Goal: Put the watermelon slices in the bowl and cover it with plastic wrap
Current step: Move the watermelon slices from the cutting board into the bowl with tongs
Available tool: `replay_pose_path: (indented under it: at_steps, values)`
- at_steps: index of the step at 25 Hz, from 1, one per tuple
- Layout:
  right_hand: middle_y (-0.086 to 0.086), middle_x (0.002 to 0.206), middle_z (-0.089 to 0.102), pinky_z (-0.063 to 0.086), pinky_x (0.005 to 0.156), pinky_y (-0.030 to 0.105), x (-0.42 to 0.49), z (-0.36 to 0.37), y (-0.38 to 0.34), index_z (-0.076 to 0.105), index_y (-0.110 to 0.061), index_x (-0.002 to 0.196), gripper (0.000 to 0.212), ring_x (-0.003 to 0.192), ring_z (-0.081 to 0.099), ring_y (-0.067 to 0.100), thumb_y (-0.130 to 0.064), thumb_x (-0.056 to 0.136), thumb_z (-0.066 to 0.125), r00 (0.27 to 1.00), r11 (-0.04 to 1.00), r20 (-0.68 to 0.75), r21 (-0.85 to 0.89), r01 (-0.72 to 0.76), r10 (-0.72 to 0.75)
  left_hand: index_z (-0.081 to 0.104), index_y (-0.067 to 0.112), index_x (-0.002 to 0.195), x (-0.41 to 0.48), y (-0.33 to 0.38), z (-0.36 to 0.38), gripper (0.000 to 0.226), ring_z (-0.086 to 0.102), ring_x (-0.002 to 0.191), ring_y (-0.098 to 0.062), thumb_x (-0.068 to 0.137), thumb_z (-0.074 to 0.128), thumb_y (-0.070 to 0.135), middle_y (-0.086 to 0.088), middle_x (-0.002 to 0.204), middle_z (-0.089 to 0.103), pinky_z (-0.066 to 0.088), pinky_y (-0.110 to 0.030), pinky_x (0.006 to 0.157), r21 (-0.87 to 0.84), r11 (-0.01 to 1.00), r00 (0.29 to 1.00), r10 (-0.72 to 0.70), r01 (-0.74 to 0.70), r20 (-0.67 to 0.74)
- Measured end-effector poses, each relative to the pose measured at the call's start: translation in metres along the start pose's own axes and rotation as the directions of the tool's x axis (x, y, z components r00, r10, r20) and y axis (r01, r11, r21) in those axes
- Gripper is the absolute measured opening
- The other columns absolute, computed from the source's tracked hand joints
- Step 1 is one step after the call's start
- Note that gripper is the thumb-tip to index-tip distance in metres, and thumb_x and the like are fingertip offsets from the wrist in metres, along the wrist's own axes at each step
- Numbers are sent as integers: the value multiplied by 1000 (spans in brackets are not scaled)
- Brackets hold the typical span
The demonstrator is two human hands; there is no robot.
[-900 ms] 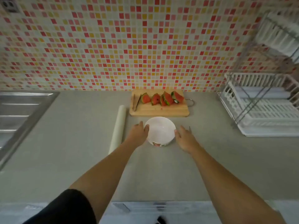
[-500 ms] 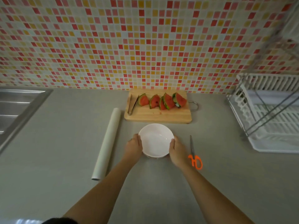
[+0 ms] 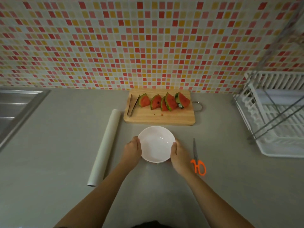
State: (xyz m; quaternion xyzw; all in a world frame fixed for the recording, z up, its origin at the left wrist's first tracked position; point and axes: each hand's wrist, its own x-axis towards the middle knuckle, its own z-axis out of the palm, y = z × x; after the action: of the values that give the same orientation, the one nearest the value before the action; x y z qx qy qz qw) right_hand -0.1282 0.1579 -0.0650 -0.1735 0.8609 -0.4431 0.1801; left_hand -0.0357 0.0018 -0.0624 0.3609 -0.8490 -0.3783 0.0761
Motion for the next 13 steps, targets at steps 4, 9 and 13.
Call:
replay_pose_path:
  at_steps: [4, 9, 13]
  values:
    - [10, 108, 63, 38, 74, 29, 23, -6, -9, 51, -12, 122, 36, 100, 57, 28, -23, 99, 26, 999, 999, -8, 4, 32, -32, 54, 3, 121, 22, 12, -9, 38, 64, 82, -30, 102, 29, 25, -14, 97, 61, 59, -36, 64, -82, 996, 998, -16, 21, 58]
    - [12, 110, 63, 40, 75, 31, 49, -7, -12, 51, -11, 122, 36, 100, 57, 28, -23, 99, 26, 1000, 1000, -11, -4, 14, -14, 53, 2, 116, 48, 26, -10, 37, 66, 84, -34, 102, 28, 26, -19, 98, 62, 60, -45, 70, -100, 994, 996, -33, 42, 87]
    - [8, 100, 64, 42, 70, 32, 49, -7, -5, 53, -14, 114, 32, 92, 59, 27, -28, 99, 28, 998, 998, -29, -32, 46, -47, 53, 9, 119, 51, 22, -10, 42, 61, 96, -37, 101, 26, 36, -18, 104, 65, 50, -39, 80, -82, 996, 997, -24, 29, 69]
